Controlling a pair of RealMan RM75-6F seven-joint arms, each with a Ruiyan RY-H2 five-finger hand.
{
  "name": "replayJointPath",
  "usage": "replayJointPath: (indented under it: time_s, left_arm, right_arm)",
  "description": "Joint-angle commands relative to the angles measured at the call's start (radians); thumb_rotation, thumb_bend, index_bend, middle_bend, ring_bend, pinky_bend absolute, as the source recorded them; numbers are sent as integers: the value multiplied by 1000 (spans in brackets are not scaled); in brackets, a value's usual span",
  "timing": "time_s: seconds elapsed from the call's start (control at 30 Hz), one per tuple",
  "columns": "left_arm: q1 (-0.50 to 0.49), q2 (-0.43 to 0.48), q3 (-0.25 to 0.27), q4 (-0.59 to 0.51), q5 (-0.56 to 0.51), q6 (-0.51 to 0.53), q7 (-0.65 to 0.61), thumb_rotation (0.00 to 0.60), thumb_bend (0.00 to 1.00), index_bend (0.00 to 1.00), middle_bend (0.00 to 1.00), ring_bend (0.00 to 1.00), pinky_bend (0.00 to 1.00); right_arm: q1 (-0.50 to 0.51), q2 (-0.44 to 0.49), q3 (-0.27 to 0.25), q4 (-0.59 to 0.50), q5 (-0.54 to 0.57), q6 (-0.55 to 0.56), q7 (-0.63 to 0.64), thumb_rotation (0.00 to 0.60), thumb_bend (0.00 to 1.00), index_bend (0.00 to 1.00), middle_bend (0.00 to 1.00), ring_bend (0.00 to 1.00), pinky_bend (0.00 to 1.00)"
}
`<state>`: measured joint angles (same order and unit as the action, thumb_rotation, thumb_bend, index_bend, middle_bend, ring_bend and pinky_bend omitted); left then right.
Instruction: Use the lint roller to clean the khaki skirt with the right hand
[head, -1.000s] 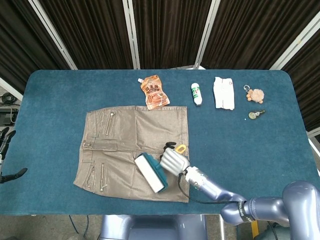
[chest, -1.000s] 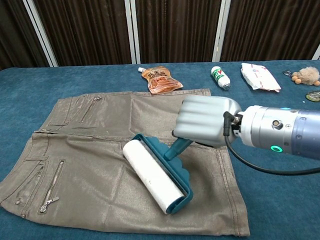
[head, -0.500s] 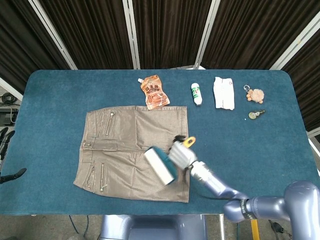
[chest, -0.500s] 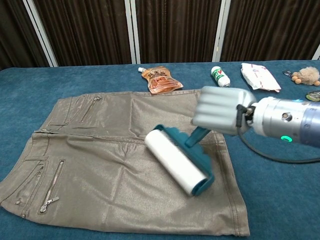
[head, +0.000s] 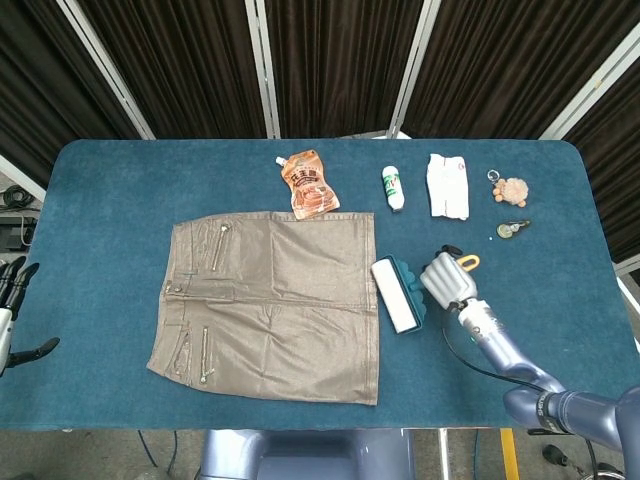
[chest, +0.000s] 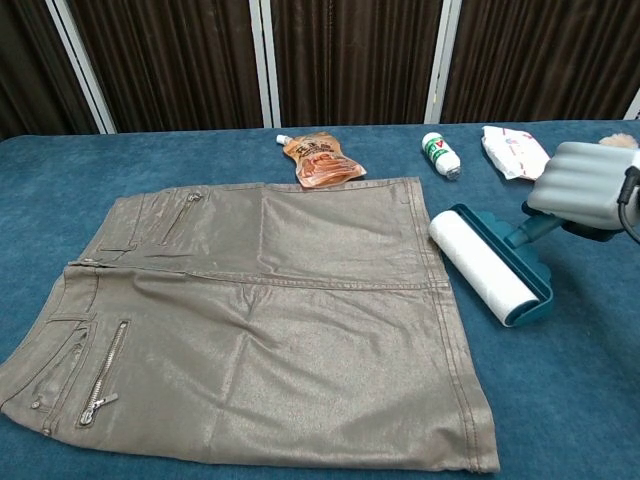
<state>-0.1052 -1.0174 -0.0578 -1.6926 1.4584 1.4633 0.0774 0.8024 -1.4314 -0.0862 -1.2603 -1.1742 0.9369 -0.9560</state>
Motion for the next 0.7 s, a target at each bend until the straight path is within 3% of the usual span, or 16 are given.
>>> replayJointPath:
  time_s: [0.03,0.13,0.17,0.23,0.27,0.3,0.4,0.53,0.7]
  left_arm:
    - [0,-1,1,-2,0,0,4,600,0,0,0,0,0]
    - [1,0,1,-4,2,2,3,600,0,0,0,0,0]
    - [1,0,1,-4,2,3,2,600,0,0,0,0,0]
    - [2,1,1,-5,2,3,-1,600,0,0,0,0,0]
    - [2,3,1,-6,2,3,-4,600,0,0,0,0,0]
    - [2,4,1,-6,3,4,-6,600,0,0,0,0,0]
    - [4,10,2,-6,4,5,-17,600,0,0,0,0,0]
    - [7,18,3,-7,8,10,-34,600,0,0,0,0,0]
    - [20,30,9,-12,38,40,-56,600,0,0,0,0,0]
  right_arm:
    - [-23,5,4,28,14,-3,34,600,691,450,553,455,445]
    - [-41,3,16,43,32,-2,59,600,654,427,545,442,445]
    - [-45,2,19,42,36,1,62,600,549,362,511,408,443]
    - [-54,5,33,27,56,5,68,600,239,165,366,288,397]
    - [-61,9,46,7,80,13,67,600,85,62,240,189,336]
    - [-68,14,58,-13,106,21,60,600,10,10,121,96,254]
    - [-84,52,92,-117,169,73,25,600,0,0,0,0,108]
    - [-122,116,109,-226,134,163,72,600,0,0,0,0,51]
    - [-202,223,117,-362,47,261,260,600,0,0,0,0,0]
